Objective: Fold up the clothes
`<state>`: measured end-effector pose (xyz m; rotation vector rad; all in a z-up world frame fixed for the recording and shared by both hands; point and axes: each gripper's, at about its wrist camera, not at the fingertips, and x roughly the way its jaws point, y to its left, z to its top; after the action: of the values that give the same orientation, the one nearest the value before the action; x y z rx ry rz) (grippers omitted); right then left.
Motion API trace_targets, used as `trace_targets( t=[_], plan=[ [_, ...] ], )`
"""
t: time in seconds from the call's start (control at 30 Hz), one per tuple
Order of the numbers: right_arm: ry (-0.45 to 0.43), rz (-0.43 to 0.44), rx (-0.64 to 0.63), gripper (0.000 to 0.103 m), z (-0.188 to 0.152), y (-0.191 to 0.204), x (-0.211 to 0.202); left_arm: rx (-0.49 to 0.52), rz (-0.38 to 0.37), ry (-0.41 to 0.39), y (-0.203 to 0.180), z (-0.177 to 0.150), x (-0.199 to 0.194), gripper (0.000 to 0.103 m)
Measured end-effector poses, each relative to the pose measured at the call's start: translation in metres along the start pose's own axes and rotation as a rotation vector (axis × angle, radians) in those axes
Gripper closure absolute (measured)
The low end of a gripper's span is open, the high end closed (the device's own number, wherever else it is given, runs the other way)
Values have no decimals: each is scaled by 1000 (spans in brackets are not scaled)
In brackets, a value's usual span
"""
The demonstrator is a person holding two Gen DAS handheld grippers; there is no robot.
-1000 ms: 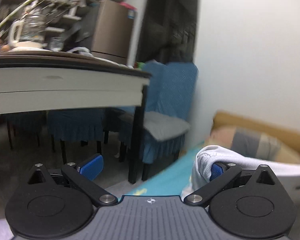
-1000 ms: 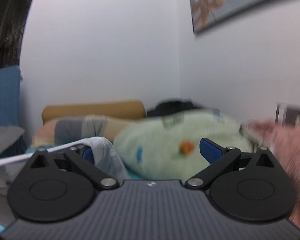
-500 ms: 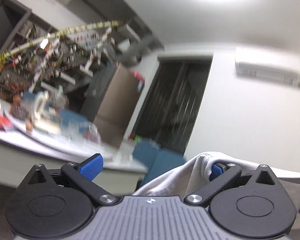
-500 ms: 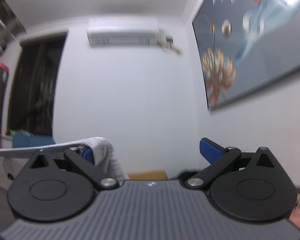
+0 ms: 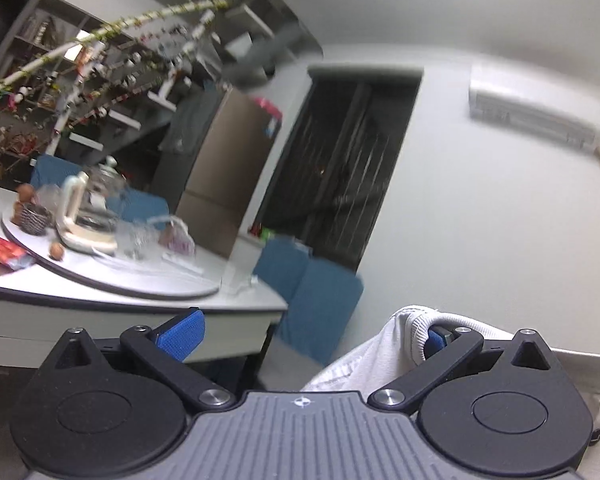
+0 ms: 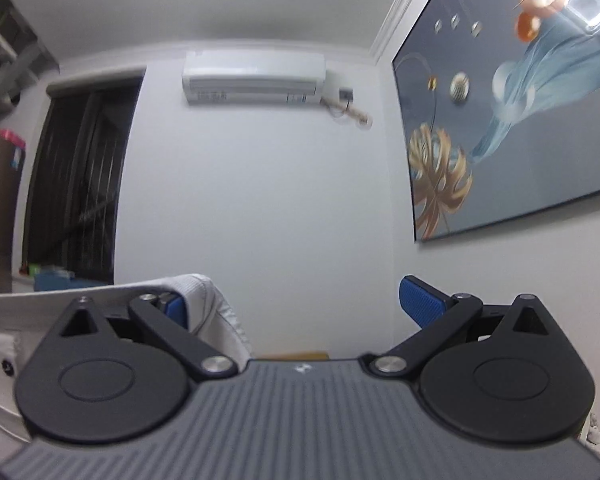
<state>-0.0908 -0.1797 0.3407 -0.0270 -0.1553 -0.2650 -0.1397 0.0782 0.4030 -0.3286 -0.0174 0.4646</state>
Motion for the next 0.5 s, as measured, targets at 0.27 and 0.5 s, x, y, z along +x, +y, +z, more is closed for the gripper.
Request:
trace_targets(
  t=[0.27, 0.5],
  plan=[
    [178, 10, -43, 0, -112, 46, 159, 83, 43, 75, -61, -121, 188, 0],
    [288, 14, -134, 0, -238, 112, 340, 189, 94, 136, -123, -243, 403, 0]
  ],
)
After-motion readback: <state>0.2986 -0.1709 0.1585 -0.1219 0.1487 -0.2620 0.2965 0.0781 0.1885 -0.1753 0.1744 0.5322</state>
